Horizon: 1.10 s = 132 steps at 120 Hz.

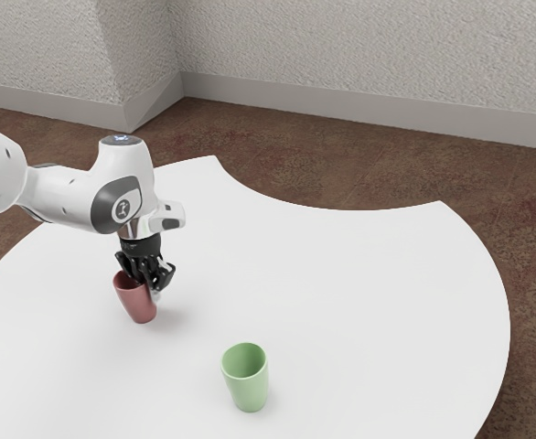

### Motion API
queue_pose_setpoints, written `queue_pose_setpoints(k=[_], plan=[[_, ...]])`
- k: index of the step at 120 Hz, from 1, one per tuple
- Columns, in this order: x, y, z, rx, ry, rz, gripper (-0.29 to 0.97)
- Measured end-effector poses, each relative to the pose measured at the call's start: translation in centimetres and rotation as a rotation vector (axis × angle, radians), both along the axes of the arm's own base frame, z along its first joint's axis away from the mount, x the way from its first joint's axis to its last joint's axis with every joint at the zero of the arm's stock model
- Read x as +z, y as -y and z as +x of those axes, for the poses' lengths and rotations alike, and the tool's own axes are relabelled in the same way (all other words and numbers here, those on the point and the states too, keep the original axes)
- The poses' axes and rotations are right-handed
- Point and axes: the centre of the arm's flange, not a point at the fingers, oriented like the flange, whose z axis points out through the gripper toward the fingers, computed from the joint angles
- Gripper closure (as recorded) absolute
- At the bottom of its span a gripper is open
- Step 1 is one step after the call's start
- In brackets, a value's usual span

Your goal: Place the left cup onto the right cup

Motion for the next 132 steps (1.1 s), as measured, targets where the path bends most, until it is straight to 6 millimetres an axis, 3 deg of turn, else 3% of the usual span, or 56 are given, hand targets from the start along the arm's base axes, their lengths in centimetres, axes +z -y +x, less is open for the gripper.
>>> queue_pose_setpoints(k=[64,132], plan=[[0.7,0.3,0.1,-0.006,0.013,0.0,0.75],[3.8,1.3,-0.3,-0.025,0.059,0.005,0.76]])
